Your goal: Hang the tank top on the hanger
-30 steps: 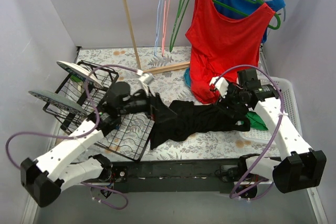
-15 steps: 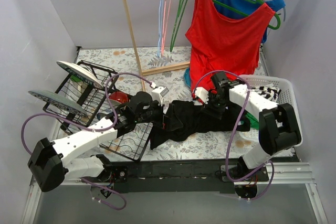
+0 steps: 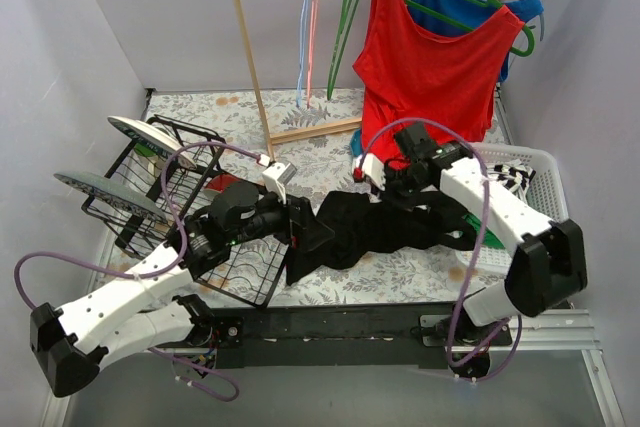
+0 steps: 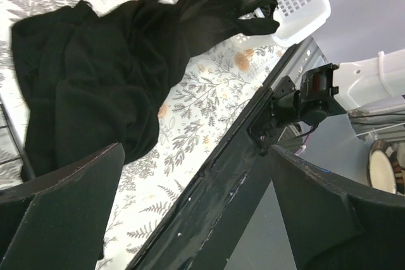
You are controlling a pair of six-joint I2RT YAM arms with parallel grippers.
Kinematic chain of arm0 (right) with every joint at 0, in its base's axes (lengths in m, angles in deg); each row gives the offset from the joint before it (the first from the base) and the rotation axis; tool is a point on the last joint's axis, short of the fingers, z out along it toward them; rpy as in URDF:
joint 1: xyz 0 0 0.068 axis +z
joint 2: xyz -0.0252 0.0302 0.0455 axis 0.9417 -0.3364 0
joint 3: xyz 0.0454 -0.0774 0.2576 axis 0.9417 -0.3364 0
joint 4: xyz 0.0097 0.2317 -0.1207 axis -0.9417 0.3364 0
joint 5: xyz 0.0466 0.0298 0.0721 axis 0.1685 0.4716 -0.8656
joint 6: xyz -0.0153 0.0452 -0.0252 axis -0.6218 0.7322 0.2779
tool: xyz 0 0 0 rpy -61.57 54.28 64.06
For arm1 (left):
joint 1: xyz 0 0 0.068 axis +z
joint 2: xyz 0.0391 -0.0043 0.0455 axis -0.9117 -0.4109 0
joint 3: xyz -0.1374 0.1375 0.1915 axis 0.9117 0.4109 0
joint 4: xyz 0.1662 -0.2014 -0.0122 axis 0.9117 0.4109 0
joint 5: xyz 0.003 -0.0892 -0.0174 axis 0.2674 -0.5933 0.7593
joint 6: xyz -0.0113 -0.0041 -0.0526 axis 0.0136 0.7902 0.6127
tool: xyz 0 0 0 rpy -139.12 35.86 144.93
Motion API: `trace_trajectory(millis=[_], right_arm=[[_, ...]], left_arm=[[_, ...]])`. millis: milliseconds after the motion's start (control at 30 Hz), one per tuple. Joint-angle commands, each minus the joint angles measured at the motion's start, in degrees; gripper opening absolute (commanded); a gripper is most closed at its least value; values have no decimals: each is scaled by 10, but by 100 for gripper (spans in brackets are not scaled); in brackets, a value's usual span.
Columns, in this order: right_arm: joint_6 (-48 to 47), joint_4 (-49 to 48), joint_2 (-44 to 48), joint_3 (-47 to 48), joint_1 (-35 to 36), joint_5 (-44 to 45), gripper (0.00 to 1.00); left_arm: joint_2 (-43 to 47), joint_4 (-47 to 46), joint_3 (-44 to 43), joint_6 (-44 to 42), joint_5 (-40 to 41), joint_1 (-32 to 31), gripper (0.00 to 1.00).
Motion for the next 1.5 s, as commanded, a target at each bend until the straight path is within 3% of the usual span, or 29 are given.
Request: trace_trajectory(millis=[0,133,267,467,533,567,667,800,933,1000,1200,1467], right_arm=[[13,64,66,146,48,-166,1],[55,46,41,152,115,-219,1],[100,-31,19,66,191,-177,1],[66,-50,17,-34,210,-124,2],[29,-40,33,-68,218,-113,12],[20,-18,35,-74,227,-115,30],[-5,21,49,-78,228,-153,60],[18,5,106,-67,182,-132,73],[62,-34,136,-65,39,-136,74],[132,-64,130,-79,-22,-125,71],[287,-144,66,-122,-30,-33,62],[333,-167,-71,-119,-30,25,56]], left_arm=[[43,27,-47,-36,35,-2,98],[64,35,-74,-50,47,-2,98],[91,45,-84,-53,53,-2,98],[115,67,-66,-42,55,-2,98],[111,66,-55,-37,50,-2,98],[106,65,-51,-34,49,-2,98],[79,51,-40,-25,56,-2,98],[27,24,-39,-14,57,-2,98],[-40,-3,-61,-23,61,-2,98],[-97,-9,-89,-40,62,-2,98],[-255,21,-177,-83,112,-2,98],[-323,25,-188,-96,125,-1,93]])
